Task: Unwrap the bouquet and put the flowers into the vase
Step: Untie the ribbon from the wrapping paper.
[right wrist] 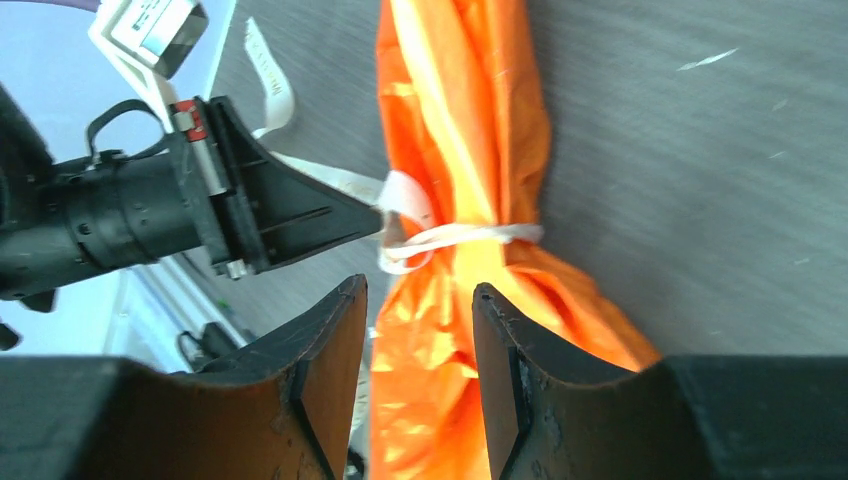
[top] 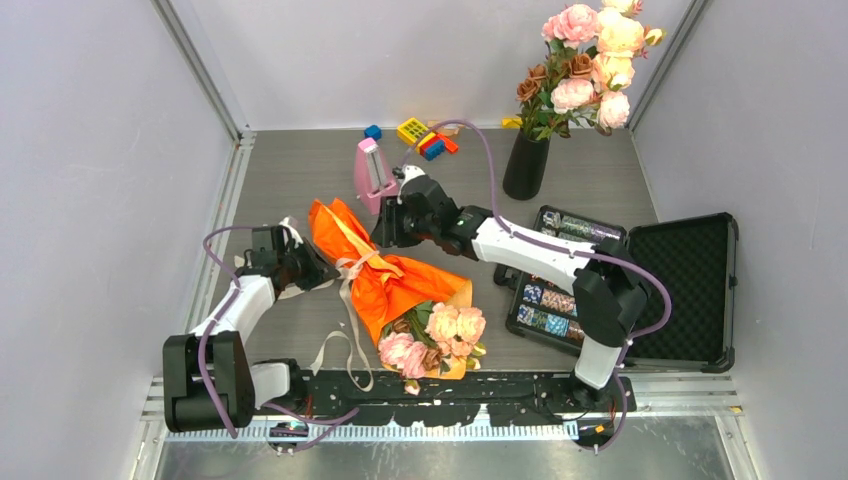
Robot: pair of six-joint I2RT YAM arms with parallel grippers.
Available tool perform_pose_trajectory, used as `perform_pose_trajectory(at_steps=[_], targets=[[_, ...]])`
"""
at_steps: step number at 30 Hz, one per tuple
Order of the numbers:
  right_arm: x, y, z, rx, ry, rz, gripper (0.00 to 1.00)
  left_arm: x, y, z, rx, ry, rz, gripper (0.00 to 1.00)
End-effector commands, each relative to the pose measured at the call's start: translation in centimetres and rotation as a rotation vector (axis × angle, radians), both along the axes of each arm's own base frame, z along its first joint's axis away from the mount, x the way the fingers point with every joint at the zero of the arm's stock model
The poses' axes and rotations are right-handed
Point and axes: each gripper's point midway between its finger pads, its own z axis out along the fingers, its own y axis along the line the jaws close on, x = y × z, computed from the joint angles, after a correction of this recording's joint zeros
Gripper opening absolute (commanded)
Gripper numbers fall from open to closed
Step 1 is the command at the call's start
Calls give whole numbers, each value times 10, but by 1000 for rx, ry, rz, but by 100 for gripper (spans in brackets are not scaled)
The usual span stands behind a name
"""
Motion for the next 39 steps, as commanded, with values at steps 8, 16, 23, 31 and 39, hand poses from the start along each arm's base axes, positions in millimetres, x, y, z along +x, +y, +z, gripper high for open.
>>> perform_pose_trajectory(at_steps=[8, 16, 23, 31, 39], targets=[[-31, 50, -4, 361, 190, -210, 50, 4, -3, 10, -24, -55, -14, 0], [-25, 61, -36, 392, 238, -263, 45, 4, -3, 10, -21, -56, -20, 0], [-12, 63, -49, 373, 217, -301, 37, 3, -2, 12, -13, -58, -16, 0], [5, 63, -63, 354, 198, -341, 37, 1, -2, 13, -11, -58, -20, 0], [24, 68, -41, 375, 140, -360, 39, -1, -2, 9, -6, -52, -20, 0]])
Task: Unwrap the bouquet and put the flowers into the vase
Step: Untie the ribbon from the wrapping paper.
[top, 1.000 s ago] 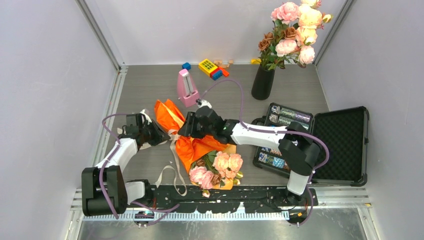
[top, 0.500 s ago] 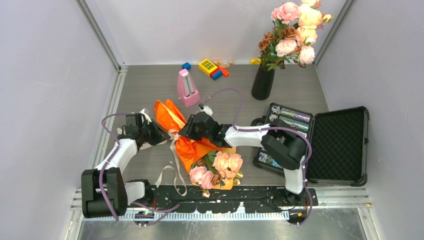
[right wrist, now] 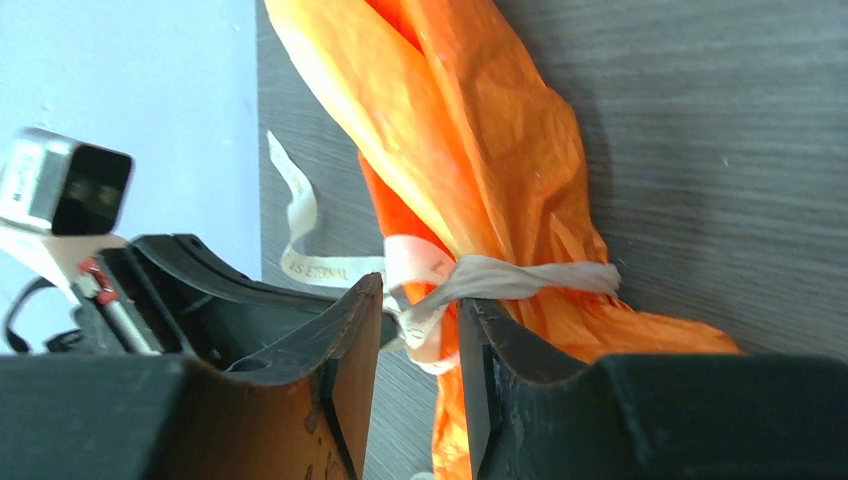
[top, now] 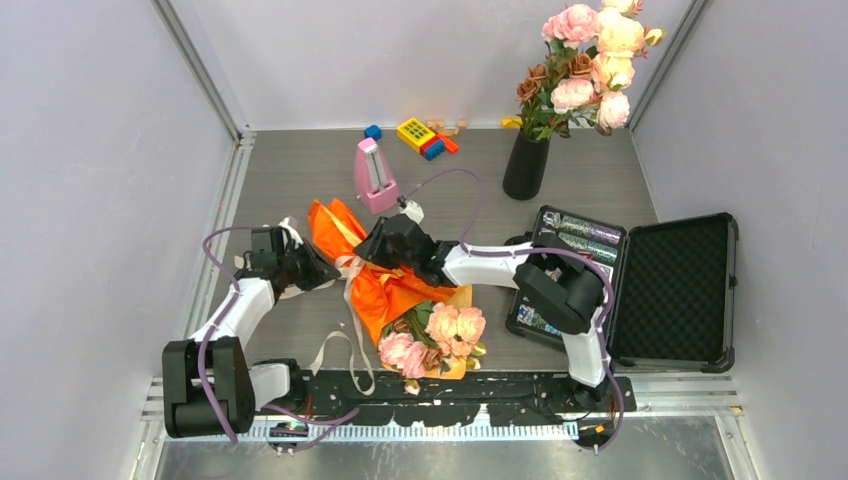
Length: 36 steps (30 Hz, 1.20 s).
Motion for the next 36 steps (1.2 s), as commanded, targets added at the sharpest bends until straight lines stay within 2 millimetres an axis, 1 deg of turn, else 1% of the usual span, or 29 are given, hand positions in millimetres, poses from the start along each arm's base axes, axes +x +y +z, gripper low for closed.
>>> perform_pose_trajectory(at_steps=[1, 3, 7, 8, 9, 10, 13, 16, 17, 18, 19, 20, 23, 24, 25, 28, 31, 34, 36], targets=[[28, 10, 41, 67, -97, -57, 38, 1, 1, 5, 2, -32, -7, 0], [32, 11, 44, 75, -102, -64, 35, 1, 1, 4, 3, -28, -5, 0], [42, 7, 53, 91, -118, -89, 22, 0, 4, 1, 15, -17, 5, 0], [46, 3, 57, 96, -129, -106, 15, -1, 5, 0, 20, -12, 10, 0], [49, -1, 57, 93, -131, -116, 12, -1, 7, -1, 25, -7, 18, 0], [55, -8, 63, 98, -142, -141, 6, -2, 9, -2, 29, -3, 26, 0], [67, -30, 61, 88, -147, -199, 1, -2, 14, -6, 32, 11, 49, 0], [77, -57, 56, 73, -141, -256, 1, -3, 16, -10, 22, 25, 62, 0], [80, -63, 55, 71, -141, -271, 2, -3, 17, -12, 18, 28, 66, 0], [83, -74, 51, 63, -135, -291, 2, -4, 17, -13, 11, 34, 70, 0], [85, -79, 50, 63, -136, -306, 3, -3, 17, -14, 5, 35, 72, 0], [88, -90, 45, 52, -131, -324, 3, -3, 18, -15, -4, 37, 75, 0], [96, -112, 38, 34, -130, -372, 5, -3, 19, -18, -17, 42, 83, 0], [97, -118, 34, 24, -125, -381, 5, -3, 19, -18, -17, 44, 86, 0], [100, -125, 34, 21, -127, -398, 5, -3, 20, -19, -18, 46, 89, 0], [103, -141, 24, -8, -120, -425, 8, -3, 22, -21, -19, 50, 94, 0], [108, -156, 17, -26, -110, -451, 12, -2, 21, -22, -24, 50, 92, 0], [108, -167, 10, -46, -102, -463, 19, -2, 22, -24, -23, 57, 90, 0], [109, -178, 6, -60, -99, -478, 21, -3, 21, -25, -24, 60, 86, 0]])
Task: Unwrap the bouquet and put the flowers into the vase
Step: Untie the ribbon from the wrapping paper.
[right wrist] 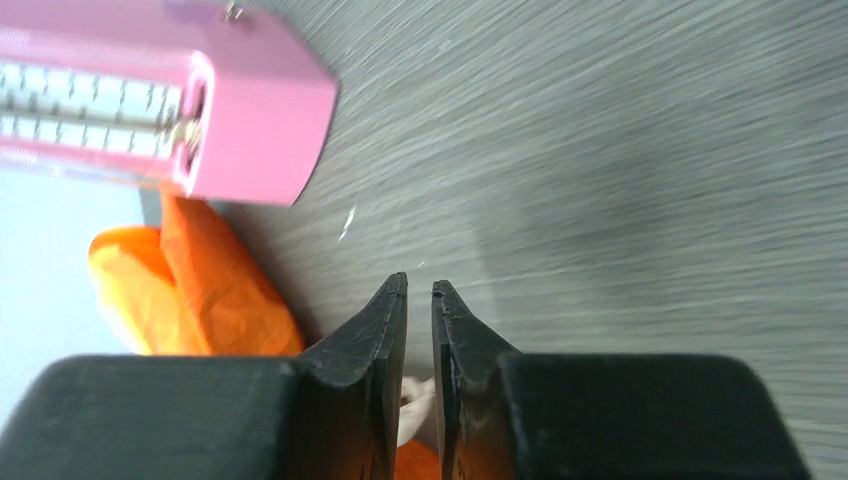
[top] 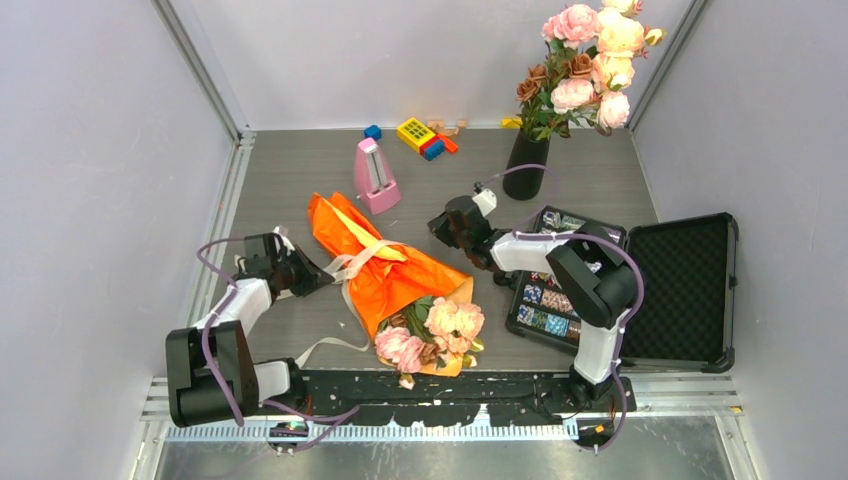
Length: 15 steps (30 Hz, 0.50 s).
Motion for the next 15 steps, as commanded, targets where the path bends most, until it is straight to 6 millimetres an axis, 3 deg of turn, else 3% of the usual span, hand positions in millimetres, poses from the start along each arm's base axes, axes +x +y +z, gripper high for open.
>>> perform_pose_trajectory(at_steps=[1, 4, 9, 15], targets=[[16, -30, 29, -2, -92, -95, 22, 0, 3, -5, 8, 2, -5, 0], [17, -45, 29, -22, -95, -110, 26, -1, 1, -7, 1, 6, -12, 0], [10, -55, 52, -74, -150, -62, 35, -1, -1, -5, -8, 1, -20, 0], [-20, -11, 83, 67, -131, 123, 43, 2, 0, 2, -7, -24, -7, 0]])
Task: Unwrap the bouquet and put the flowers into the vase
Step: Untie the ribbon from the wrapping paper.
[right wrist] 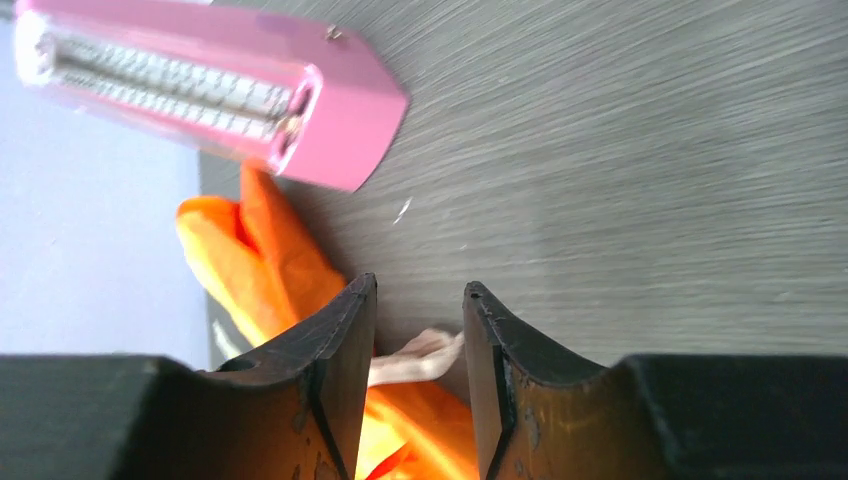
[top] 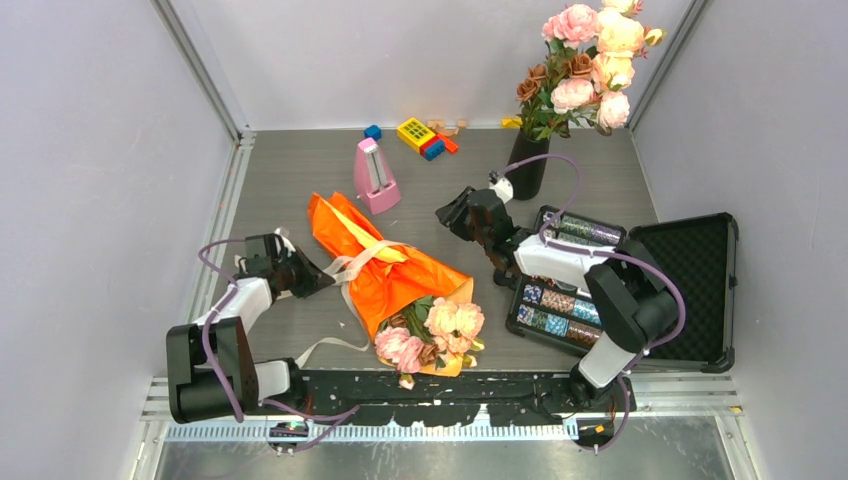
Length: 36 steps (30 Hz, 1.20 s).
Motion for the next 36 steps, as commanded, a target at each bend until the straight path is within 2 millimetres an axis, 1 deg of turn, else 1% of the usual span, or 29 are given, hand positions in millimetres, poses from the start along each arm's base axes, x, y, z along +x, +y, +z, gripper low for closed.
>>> perform_pose_trajectory(at_steps=[1, 2, 3, 4, 5, 6, 8, 9, 10, 11, 12, 13, 14, 15, 16, 17, 18, 19, 20, 26, 27, 28, 29, 30, 31, 32, 35, 36], targets=[[-26, 44, 44, 108, -41, 150, 44, 5, 1, 10, -2, -53, -3, 0], [-31, 52, 49, 121, -45, 168, 45, 5, 0, 10, -4, -54, -4, 0], [-44, 68, 54, 138, -44, 203, 46, 5, 0, 10, -7, -52, -4, 0], [-48, 76, 60, 151, -54, 213, 46, 5, 0, 10, -9, -53, -4, 0], [-63, 91, 64, 166, -53, 250, 47, 5, -1, 10, -9, -52, -5, 0], [-69, 100, 70, 179, -66, 264, 48, 5, 0, 10, -8, -53, -4, 0], [-96, 128, 80, 203, -80, 331, 50, 5, 0, 10, -9, -55, -5, 0], [-102, 135, 80, 207, -79, 347, 50, 5, -1, 10, -9, -55, -5, 0], [-113, 146, 86, 219, -88, 375, 50, 5, 0, 11, -9, -57, -5, 0], [-117, 154, 86, 219, -90, 389, 50, 6, 0, 11, -9, -59, -5, 0], [-125, 161, 86, 217, -90, 406, 50, 6, 0, 11, -10, -59, -4, 0], [-127, 168, 82, 212, -86, 413, 50, 7, -1, 12, -13, -62, -3, 0], [-130, 174, 72, 201, -69, 420, 50, 7, -1, 12, -15, -62, -3, 0], [-130, 179, 72, 204, -67, 421, 50, 8, -1, 13, -17, -64, -2, 0], [-131, 184, 61, 199, -48, 422, 50, 8, -1, 13, -18, -65, -2, 0], [-130, 187, 59, 204, -45, 422, 50, 8, -2, 13, -20, -65, -3, 0], [-130, 191, 49, 201, -31, 419, 50, 7, -2, 13, -19, -66, -3, 0], [-128, 193, 47, 201, -31, 412, 50, 7, -2, 13, -19, -66, -3, 0], [-127, 194, 39, 189, -21, 406, 51, 7, -2, 13, -18, -66, -3, 0], [-110, 189, 17, 123, -35, 321, 52, 6, -1, 14, -17, -67, -2, 0], [-107, 189, 17, 117, -44, 306, 53, 6, -2, 15, -17, -69, -3, 0], [-104, 189, 13, 106, -46, 301, 53, 6, -1, 15, -17, -70, -2, 0], [-101, 191, 14, 105, -56, 290, 54, 6, -2, 15, -17, -68, -1, 0], [-99, 192, 10, 87, -60, 288, 54, 5, -1, 14, -17, -68, -1, 0], [-94, 194, 14, 85, -76, 276, 54, 5, -2, 14, -18, -66, -1, 0], [-92, 195, 8, 63, -78, 274, 55, 4, -2, 14, -18, -67, -1, 0], [-79, 202, 7, 33, -101, 252, 55, 3, -3, 14, -23, -67, -1, 0], [-74, 205, 13, 34, -117, 247, 55, 3, -3, 15, -23, -68, -2, 0]])
